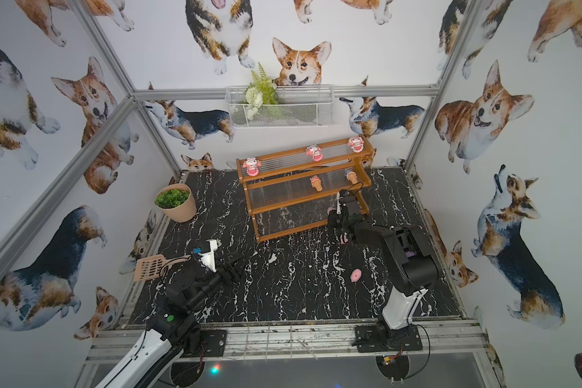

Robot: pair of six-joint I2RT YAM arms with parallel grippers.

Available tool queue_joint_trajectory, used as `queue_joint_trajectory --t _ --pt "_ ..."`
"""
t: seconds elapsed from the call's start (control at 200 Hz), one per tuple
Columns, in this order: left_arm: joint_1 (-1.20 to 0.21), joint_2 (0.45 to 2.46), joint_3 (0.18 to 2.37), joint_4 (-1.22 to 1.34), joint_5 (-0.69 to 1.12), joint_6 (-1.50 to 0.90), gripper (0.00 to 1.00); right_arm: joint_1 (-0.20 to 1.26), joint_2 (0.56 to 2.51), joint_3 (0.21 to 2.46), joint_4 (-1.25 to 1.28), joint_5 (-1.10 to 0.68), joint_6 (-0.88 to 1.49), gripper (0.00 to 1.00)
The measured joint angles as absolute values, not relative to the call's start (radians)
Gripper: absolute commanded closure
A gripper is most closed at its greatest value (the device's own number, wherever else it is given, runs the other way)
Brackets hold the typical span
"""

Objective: Organize plastic toys on shelves
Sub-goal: Place the plastic toy on the shelf.

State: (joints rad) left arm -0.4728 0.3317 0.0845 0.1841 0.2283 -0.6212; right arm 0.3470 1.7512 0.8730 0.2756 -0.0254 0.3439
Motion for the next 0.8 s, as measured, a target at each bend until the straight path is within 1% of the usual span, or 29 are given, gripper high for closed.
queue_joint_trajectory --t 0.35,0.425,0.516,0.801 --pt "-0.472 0.340 0.084 0.184 0.228 -0.621 0.20 0.366 1.803 0.904 0.264 0.037 0.344 0.68" --pt "-0.472 0.340 0.084 0.184 0.228 -0.621 0.19 0.368 1.804 0.904 0.264 0.041 0.344 0.65" --pt "-0.472 0.340 0.084 0.184 0.228 -0.621 0.20 0.371 1.805 0.906 0.258 0.046 0.341 0.58" --pt "-0.471 0.344 0.084 0.185 0.229 -0.621 0.19 0.373 1.801 0.910 0.245 0.047 0.335 0.54"
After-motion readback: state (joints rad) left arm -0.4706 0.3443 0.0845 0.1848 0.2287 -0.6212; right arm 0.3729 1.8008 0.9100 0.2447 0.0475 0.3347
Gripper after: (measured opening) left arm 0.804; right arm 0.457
